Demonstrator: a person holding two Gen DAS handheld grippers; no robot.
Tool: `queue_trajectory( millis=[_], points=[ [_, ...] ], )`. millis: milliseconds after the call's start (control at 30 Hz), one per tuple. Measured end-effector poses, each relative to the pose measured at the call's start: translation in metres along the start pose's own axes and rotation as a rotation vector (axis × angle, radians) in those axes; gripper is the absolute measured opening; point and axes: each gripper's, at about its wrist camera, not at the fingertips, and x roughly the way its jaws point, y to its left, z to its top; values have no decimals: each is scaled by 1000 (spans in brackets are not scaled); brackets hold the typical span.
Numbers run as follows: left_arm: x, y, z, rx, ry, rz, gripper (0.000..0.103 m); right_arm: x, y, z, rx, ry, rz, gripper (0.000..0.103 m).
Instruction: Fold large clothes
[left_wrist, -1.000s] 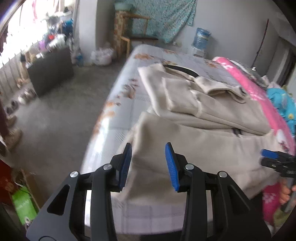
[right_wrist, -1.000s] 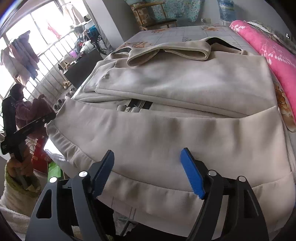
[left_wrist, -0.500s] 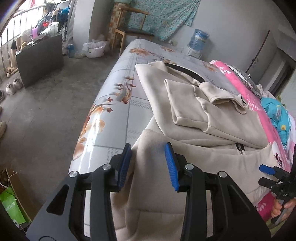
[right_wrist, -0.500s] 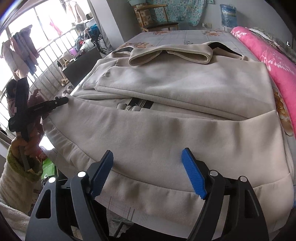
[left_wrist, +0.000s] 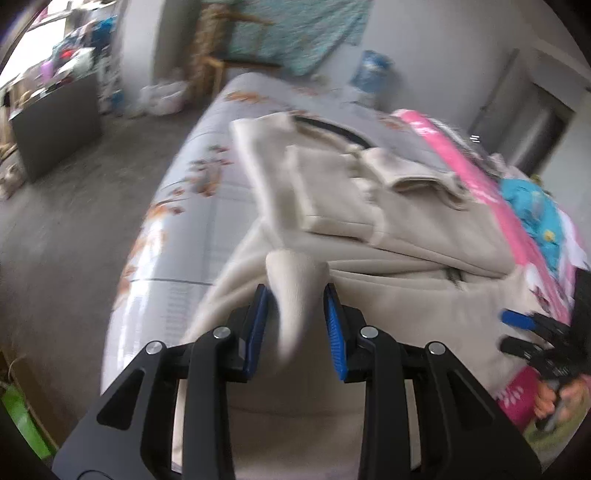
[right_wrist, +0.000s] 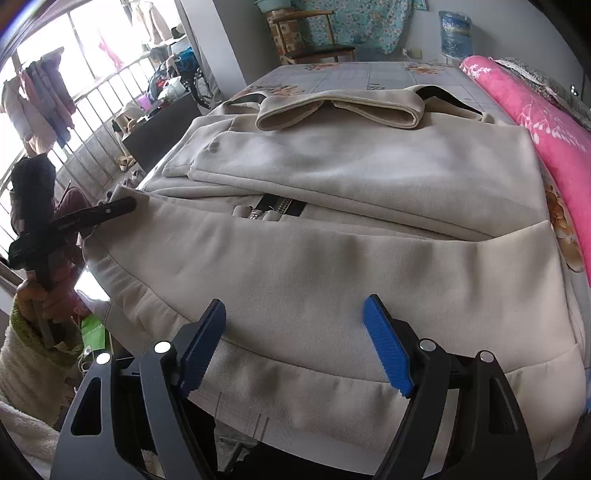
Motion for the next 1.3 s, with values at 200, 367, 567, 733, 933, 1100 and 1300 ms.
queue_trajectory(
  millis=[200, 367, 567, 733, 933, 1100, 1300],
  points=[
    [1, -6, -5, 32, 20, 46, 28, -1, 0, 0, -3, -2, 2, 76],
    [1, -20, -11, 116, 32, 131, 29, 0, -1, -1, 2, -14, 13, 80],
    [1, -44, -15, 203, 22, 295, 29, -7, -3, -4, 20, -18, 14, 80],
    [2, -62, -21, 286, 7, 414, 28, -45, -44, -11, 118, -99, -50, 71],
    [3, -68, -22, 315, -3, 466, 27, -69, -94, -3, 208, -146, -177, 53],
    [3, -67, -21, 296, 3, 463, 27, -61, -121, 13, 219, -153, -230, 42],
    [4, -69, -22, 315, -3, 488, 27, -40, -144, 16, 253, -109, -232, 35]
  ],
)
